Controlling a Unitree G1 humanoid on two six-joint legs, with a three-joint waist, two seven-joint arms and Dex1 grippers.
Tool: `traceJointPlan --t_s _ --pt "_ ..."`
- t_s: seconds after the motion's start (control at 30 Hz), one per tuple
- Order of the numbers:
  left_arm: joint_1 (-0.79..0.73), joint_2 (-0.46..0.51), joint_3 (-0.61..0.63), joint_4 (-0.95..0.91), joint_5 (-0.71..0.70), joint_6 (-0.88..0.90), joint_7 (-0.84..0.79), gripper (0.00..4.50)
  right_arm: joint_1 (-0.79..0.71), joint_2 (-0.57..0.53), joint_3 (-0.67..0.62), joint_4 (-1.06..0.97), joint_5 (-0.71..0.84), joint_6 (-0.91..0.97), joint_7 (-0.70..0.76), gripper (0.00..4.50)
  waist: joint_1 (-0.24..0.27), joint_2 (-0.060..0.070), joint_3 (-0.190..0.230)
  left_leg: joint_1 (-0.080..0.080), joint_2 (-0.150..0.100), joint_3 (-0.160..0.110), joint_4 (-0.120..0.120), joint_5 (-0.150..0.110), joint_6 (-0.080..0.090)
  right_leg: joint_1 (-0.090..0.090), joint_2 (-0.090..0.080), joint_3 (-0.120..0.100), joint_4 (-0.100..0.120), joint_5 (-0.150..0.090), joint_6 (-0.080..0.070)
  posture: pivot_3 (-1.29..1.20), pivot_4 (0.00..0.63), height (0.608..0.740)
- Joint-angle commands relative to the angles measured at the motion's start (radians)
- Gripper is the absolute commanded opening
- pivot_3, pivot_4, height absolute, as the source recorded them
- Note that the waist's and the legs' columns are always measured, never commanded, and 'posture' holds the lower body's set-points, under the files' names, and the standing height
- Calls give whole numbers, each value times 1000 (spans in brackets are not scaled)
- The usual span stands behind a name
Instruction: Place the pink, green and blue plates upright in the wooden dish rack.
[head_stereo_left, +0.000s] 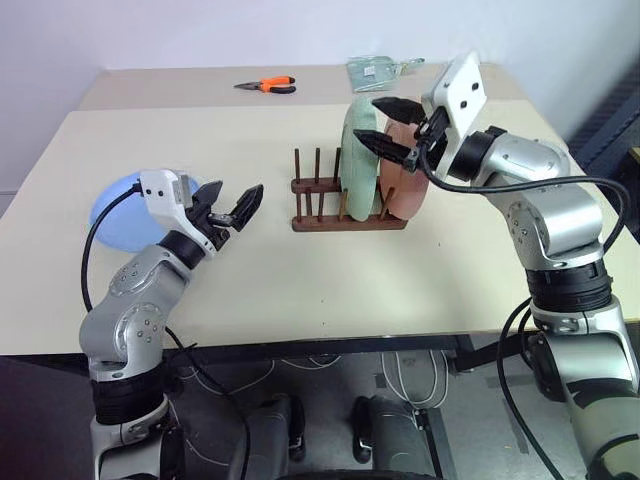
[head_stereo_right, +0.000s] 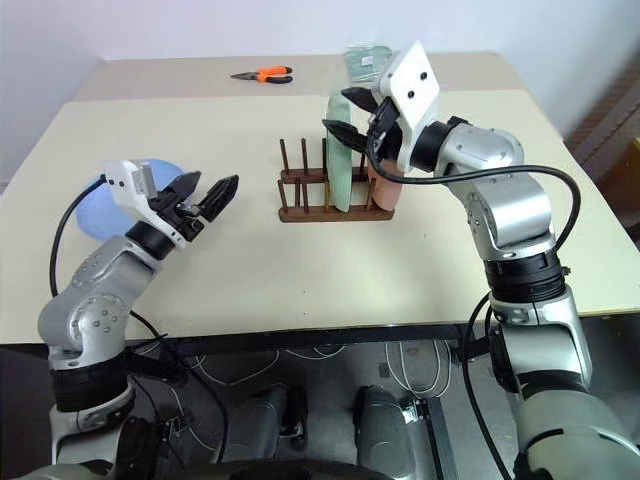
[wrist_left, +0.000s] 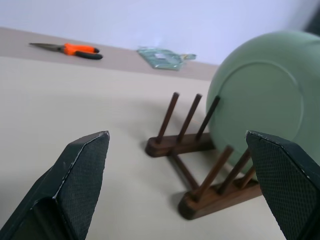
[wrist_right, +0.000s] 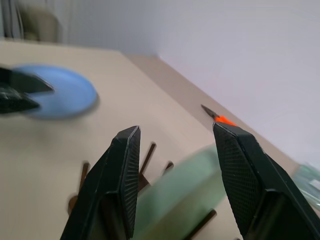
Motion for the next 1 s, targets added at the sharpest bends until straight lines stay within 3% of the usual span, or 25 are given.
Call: traceJointPlan --t_s 0.03,0.13,0.2,0.3,0.53,0.63,0.7,0.83,1.0 --pt "-85 -31 139 69 87 -78 250 4500 -29 8 -50 -50 14 -65 37 3136 1 -1 1 0 0 0 0 0 0 0 0 0 0 0 0 0 150 740" --pt "-159 -60 262 140 220 -26 594 4500 -24 21 -30 -109 15 -74 66 4464 -3 -3 2 0 0 -1 0 0 0 0 0 1 0 0 0 0 150 740" --pt "-177 -64 307 146 272 51 722 4500 -3 27 1 -151 20 -53 94 4464 -3 -3 1 0 0 -1 0 0 0 0 0 1 0 0 0 0 150 740" --pt "-213 -81 348 142 260 138 785 4500 50 59 40 -208 23 -41 110 4464 3 -7 1 0 0 -1 -1 0 0 0 0 0 0 0 0 0 150 740" --pt "-295 -66 451 314 163 328 747 4500 147 103 100 -256 -17 -48 114 4464 23 -11 1 0 0 -2 0 0 -1 1 0 -1 0 0 1 0 150 740" --pt "-325 -53 483 392 136 311 721 3218 176 107 113 -247 -60 -70 99 4500 21 -11 1 0 0 -2 0 0 -1 1 0 -1 0 0 1 0 150 740" --pt "-326 -40 474 408 140 292 705 2113 186 110 115 -237 -88 -87 89 4500 20 -11 1 1 0 -2 0 1 -2 1 1 -1 0 0 1 0 150 740" --pt "-319 -40 429 333 122 241 635 125 182 111 114 -210 -120 -65 75 4500 21 -11 1 1 0 -2 0 1 -3 1 1 -1 0 0 1 0 150 740" --pt "-290 -36 290 2 15 264 490 32 141 133 161 -169 -204 -120 69 4500 18 -13 2 1 0 -2 0 -1 -5 1 0 -1 0 0 1 0 150 740"
